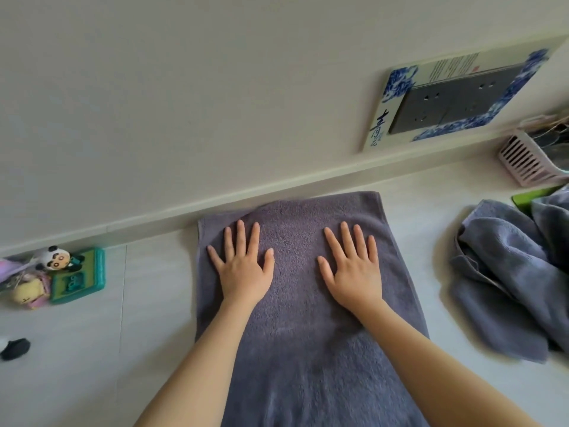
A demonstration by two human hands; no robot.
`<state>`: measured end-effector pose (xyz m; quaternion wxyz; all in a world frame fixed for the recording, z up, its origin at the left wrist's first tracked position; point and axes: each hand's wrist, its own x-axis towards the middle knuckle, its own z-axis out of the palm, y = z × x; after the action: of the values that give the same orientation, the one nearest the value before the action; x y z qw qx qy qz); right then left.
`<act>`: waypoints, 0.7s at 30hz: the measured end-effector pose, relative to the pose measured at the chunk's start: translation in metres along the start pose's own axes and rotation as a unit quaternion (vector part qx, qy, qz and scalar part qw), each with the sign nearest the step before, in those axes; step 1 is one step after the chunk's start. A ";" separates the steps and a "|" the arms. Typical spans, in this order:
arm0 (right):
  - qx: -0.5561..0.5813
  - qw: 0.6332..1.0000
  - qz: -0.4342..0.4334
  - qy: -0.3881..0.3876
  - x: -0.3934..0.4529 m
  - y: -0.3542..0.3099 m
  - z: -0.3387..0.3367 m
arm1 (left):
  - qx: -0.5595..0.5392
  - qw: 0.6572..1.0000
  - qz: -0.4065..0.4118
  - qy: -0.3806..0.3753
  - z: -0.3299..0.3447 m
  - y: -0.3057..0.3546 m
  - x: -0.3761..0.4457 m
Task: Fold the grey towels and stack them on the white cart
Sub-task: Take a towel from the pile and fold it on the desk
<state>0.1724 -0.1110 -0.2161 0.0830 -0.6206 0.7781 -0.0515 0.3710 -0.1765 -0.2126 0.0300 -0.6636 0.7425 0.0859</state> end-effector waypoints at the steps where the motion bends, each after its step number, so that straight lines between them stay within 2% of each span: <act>1: -0.003 1.000 -0.007 0.003 0.000 0.001 -0.001 | -0.003 1.000 -0.008 0.001 0.001 0.001 -0.004; 9: -0.023 0.994 -0.109 0.010 -0.022 -0.012 -0.003 | -0.020 0.989 -0.145 -0.003 0.004 -0.004 -0.063; 11: -0.010 0.993 -0.118 0.020 -0.013 -0.026 -0.009 | -0.041 0.991 -0.124 0.009 -0.002 -0.003 -0.066; 12: 0.003 0.991 -0.131 0.023 -0.003 -0.032 -0.011 | -0.041 0.995 -0.088 0.014 -0.004 -0.002 -0.060; 14: 0.007 0.985 -0.170 -0.005 0.015 -0.039 -0.011 | -0.009 0.999 -0.031 -0.002 -0.002 -0.010 -0.050; 15: -0.002 0.985 -0.172 -0.024 0.024 -0.036 -0.008 | -0.001 0.999 -0.041 -0.012 0.000 -0.019 -0.046; 18: -0.022 0.994 -0.097 -0.042 0.037 -0.013 0.000 | -0.016 0.988 -0.153 0.009 0.003 -0.053 -0.045; 21: -0.031 0.997 -0.030 -0.058 0.040 0.003 -0.005 | -0.022 0.985 -0.173 -0.017 -0.002 -0.067 -0.047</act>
<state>0.1595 -0.1497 -0.2142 0.1071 -0.6475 0.7545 0.0066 0.4433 -0.1378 -0.2088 0.0423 -0.7808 0.6141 0.1068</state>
